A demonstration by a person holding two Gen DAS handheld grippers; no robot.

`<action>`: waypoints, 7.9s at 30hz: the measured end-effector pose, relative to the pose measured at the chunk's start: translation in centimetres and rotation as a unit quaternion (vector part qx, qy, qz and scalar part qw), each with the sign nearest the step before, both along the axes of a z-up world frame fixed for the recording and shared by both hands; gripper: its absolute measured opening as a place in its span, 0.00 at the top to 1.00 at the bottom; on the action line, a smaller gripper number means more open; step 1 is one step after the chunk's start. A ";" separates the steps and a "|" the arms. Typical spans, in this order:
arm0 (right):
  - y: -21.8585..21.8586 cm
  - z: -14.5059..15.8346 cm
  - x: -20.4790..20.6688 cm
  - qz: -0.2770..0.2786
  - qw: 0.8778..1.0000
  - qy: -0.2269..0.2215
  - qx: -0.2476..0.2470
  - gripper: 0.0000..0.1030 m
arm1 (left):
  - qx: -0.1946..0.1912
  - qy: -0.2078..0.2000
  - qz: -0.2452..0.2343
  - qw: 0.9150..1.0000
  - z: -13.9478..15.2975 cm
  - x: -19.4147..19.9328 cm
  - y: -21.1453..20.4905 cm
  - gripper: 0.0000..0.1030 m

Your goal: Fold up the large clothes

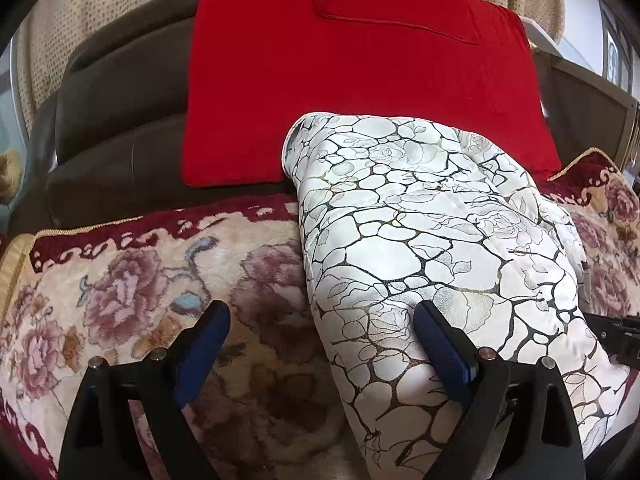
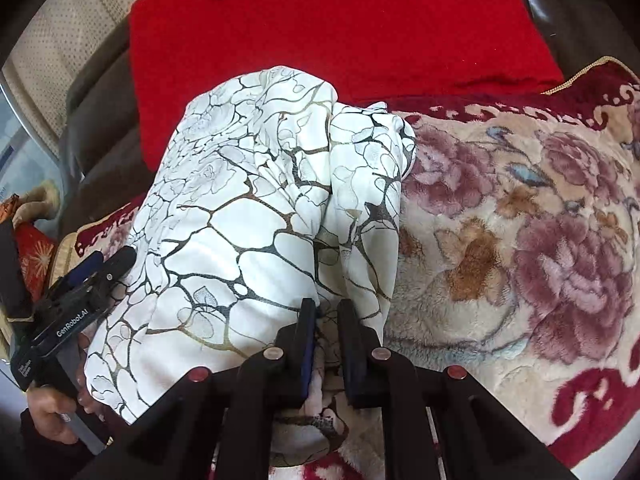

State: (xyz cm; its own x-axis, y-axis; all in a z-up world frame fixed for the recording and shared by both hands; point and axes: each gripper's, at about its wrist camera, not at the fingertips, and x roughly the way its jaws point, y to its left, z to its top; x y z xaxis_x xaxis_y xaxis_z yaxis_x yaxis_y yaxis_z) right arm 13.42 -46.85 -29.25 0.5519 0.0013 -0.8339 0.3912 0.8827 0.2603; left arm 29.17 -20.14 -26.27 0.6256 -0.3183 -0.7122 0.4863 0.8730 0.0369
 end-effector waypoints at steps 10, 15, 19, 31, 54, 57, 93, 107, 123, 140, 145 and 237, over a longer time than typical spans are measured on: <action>0.5 -0.7 0.4 0.011 1.000 -0.004 -0.011 0.86 | 0.004 -0.007 -0.003 1.000 -0.1 0.0 -0.1 0.09; 0.2 -0.9 0.3 0.009 1.000 -0.010 -0.001 0.86 | 0.006 -0.008 -0.003 1.000 0.0 0.0 -0.1 0.09; 0.0 -0.3 0.0 0.002 1.000 -0.008 0.014 0.86 | 0.002 0.000 -0.003 1.000 0.2 0.1 0.2 0.09; 0.9 7.8 -3.0 0.024 0.995 -0.095 0.026 0.84 | -0.016 0.028 -0.009 0.999 2.4 -2.4 2.7 0.09; 1.0 5.6 -1.1 0.042 0.994 -0.066 0.080 0.84 | 0.023 -0.068 -0.005 0.997 3.6 -4.2 2.4 0.09; 1.1 4.3 -0.1 0.037 0.994 -0.051 0.084 0.83 | 0.043 -0.039 -0.005 0.998 2.2 -3.6 1.7 0.09; -0.7 2.1 6.7 0.024 0.994 -0.058 0.089 0.83 | 0.048 -0.040 -0.010 0.998 1.5 -3.2 1.1 0.09; -1.2 1.7 6.5 0.024 0.992 -0.067 0.107 0.83 | 0.054 -0.047 -0.013 0.997 1.6 -3.3 0.9 0.09; -1.2 1.6 6.4 0.030 0.992 -0.071 0.102 0.83 | 0.065 -0.059 -0.005 0.996 2.1 -3.6 0.7 0.09; -0.7 1.6 6.5 0.032 0.994 -0.073 0.080 0.83 | 0.010 -0.075 0.167 0.983 5.9 -0.8 8.4 0.09; -0.5 1.7 6.6 0.031 0.994 -0.073 0.076 0.83 | 0.012 -0.069 0.173 0.982 5.6 -0.4 8.8 0.09; -5.2 -0.5 6.1 0.011 0.984 -0.067 0.163 0.46 | 0.021 0.002 0.011 1.000 1.6 1.1 0.5 0.09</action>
